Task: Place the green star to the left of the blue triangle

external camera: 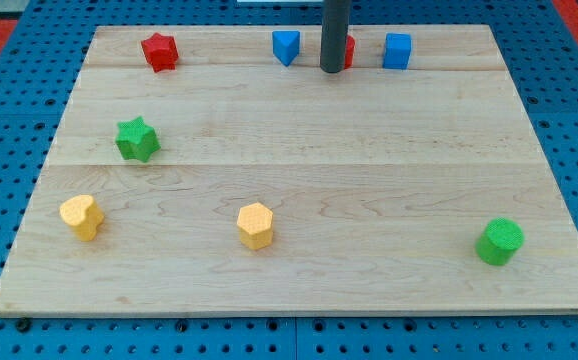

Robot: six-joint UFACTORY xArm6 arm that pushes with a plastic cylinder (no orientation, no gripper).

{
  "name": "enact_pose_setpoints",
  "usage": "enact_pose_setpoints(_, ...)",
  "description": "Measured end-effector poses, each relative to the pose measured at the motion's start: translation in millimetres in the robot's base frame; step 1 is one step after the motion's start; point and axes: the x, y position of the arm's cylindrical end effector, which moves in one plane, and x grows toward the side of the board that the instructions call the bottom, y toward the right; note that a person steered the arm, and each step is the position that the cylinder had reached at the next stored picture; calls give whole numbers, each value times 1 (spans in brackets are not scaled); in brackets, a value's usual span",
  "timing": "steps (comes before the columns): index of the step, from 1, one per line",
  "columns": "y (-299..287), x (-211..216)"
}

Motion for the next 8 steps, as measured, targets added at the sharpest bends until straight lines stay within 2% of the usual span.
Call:
enact_pose_setpoints(2,-133,129)
enact_pose_setpoints(4,-263,185)
enact_pose_setpoints(7,-201,75)
enact_pose_setpoints(8,-198,38)
